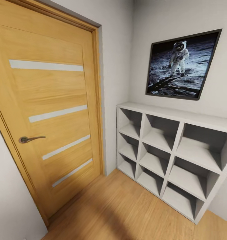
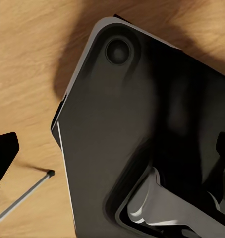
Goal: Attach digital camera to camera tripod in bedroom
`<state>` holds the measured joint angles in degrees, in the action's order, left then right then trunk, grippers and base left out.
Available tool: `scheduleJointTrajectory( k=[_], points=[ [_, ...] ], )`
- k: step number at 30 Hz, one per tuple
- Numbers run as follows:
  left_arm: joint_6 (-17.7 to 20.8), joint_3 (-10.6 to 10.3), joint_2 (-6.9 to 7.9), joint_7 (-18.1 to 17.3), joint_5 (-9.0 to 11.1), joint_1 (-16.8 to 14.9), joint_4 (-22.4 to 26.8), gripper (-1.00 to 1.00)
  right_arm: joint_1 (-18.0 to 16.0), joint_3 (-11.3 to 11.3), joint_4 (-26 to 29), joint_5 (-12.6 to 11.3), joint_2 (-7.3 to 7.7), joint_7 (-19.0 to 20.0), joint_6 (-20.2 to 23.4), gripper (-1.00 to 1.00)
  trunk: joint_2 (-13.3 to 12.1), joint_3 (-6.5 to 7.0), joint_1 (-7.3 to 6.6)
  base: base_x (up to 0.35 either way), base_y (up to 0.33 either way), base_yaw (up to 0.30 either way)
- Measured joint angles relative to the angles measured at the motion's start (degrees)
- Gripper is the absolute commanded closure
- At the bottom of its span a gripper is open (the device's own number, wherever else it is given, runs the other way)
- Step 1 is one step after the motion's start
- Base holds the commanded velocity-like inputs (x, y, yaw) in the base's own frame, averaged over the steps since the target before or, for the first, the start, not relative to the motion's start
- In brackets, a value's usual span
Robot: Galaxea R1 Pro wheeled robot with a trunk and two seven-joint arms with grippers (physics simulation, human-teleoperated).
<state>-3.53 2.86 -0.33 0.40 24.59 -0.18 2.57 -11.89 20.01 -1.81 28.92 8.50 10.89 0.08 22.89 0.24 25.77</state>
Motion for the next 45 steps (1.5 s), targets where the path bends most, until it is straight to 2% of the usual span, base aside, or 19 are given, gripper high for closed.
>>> scheduleJointTrajectory(
  k=[10, 17, 21, 35, 45],
  points=[
    [0.01, 0.18, 0.09, 0.05, 0.24, 0.00, 0.00, -1.00, 0.00, 0.40, -0.01, -0.32, -0.13, -0.01, 0.29, -1.00, 0.00, 0.00, 0.00, 0.000, 0.000, -0.294],
    [0.05, 1.42, 0.25, 0.08, 3.19, 0.00, -0.09, -1.00, -0.01, 0.69, 0.24, -0.55, -2.15, -0.17, 0.83, -1.00, 0.00, 0.00, 0.00, 0.000, 0.000, -0.296],
    [0.05, 1.55, 0.20, 0.08, 3.93, 0.00, -0.09, -1.00, 0.00, 0.68, 0.36, -0.48, -2.55, -0.13, 0.70, -1.00, 0.00, 0.00, 0.00, 0.000, 0.000, -0.296],
    [-0.01, 1.25, 0.12, 0.00, 3.83, 0.00, -0.03, -1.00, 0.00, 0.35, 0.52, -0.22, -2.64, -0.10, 0.09, -1.00, 0.00, 0.00, 0.00, 0.000, 0.017, -0.296],
    [-0.03, 1.13, 0.09, 0.00, 3.64, 0.00, -0.01, -1.00, 0.00, 0.29, 0.53, -0.20, -2.56, -0.08, 0.00, -1.00, 0.00, 0.00, 0.00, 0.000, 0.263, -0.296]
  ],
)
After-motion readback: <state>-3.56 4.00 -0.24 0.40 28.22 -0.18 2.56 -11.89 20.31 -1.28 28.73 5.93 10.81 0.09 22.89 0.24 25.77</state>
